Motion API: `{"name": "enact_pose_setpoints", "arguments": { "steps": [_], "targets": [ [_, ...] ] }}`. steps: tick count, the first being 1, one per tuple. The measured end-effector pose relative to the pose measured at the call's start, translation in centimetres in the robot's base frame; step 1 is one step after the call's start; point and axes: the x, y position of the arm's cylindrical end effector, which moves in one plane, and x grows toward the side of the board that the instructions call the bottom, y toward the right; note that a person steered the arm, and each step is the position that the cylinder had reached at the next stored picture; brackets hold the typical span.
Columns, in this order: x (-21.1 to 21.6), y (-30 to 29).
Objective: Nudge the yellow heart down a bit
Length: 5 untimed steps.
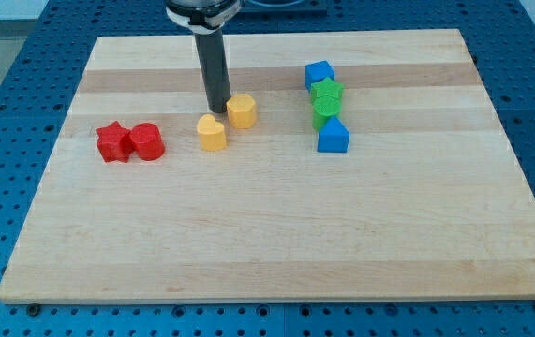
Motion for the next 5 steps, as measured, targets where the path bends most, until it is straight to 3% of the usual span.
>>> {"name": "enact_pose_setpoints", "arguments": {
  "steps": [5],
  "targets": [
    [1.9, -2.1]
  ]
}}
